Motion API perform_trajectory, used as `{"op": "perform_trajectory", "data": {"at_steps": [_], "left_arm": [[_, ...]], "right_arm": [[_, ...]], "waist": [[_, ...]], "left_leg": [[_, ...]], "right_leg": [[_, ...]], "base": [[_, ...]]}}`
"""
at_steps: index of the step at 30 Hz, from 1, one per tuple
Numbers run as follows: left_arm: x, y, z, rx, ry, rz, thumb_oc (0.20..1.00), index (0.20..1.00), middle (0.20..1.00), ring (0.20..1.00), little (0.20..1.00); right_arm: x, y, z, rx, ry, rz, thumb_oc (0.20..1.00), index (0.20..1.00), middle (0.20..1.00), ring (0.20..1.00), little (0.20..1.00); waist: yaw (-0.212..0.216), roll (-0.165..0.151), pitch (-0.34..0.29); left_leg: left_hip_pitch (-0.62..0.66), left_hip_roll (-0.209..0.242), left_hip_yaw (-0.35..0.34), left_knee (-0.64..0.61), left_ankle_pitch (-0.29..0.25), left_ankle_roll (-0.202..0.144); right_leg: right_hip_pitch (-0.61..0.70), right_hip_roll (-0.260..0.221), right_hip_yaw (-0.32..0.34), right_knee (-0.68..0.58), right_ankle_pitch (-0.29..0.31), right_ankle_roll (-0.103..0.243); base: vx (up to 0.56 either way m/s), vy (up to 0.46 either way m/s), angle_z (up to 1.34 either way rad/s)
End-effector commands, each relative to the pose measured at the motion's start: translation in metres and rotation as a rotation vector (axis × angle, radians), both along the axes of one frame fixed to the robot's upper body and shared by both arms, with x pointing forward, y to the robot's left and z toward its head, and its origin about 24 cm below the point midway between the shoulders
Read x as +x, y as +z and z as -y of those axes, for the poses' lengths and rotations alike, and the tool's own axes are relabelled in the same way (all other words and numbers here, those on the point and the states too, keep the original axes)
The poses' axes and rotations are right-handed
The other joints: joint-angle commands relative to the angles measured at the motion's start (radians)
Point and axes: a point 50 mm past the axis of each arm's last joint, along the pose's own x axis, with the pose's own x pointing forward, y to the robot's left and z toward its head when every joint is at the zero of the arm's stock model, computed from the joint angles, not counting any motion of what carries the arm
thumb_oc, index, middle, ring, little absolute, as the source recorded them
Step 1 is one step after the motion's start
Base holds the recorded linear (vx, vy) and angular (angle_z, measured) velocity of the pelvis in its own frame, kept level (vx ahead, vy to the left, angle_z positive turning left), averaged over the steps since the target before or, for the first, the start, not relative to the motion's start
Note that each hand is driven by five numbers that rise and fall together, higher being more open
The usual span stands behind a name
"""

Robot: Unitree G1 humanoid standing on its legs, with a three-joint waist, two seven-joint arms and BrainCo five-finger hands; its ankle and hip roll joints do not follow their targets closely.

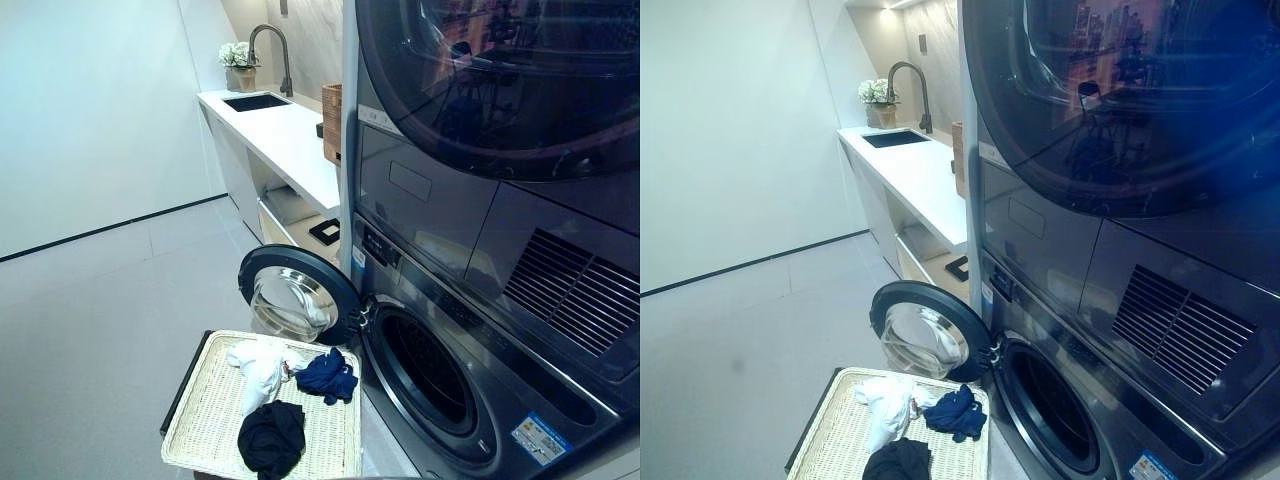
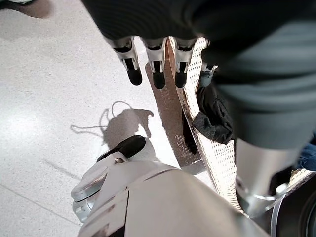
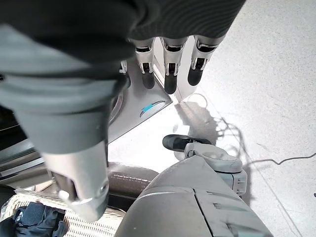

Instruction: Put the clothes into the washing machine.

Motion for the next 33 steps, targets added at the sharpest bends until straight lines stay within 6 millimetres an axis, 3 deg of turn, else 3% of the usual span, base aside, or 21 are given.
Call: {"op": "perform_trajectory", "data": {"at_steps": [1,33], "left_arm": [[0.0252,0.0059,-0.0066,0.019,0.007,0.042,1.000,1.000,1.000,1.000,1.000],[0.0257,0.0057,-0.0059,-0.003,0.048,0.042,1.000,1.000,1.000,1.000,1.000]], "right_arm": [[0.0288,0.0036,-0.0028,-0.005,0.014,0.047,1.000,1.000,1.000,1.000,1.000],[0.0305,0.0041,-0.0023,-0.007,0.019,0.051,1.000,1.000,1.000,1.000,1.000]], "waist": [[-0.009,-0.021,0.048],[-0.006,-0.022,0.058]], "left_leg": [[-0.007,-0.062,0.039,0.008,-0.037,0.056],[-0.008,-0.062,0.035,0.008,-0.036,0.058]], "right_leg": [[0.068,-0.019,-0.009,0.010,-0.084,0.062],[0.068,-0.019,-0.008,0.010,-0.085,0.060]], "base": [[0.00,0.000,0.00],[0.00,0.000,0.00]]}}
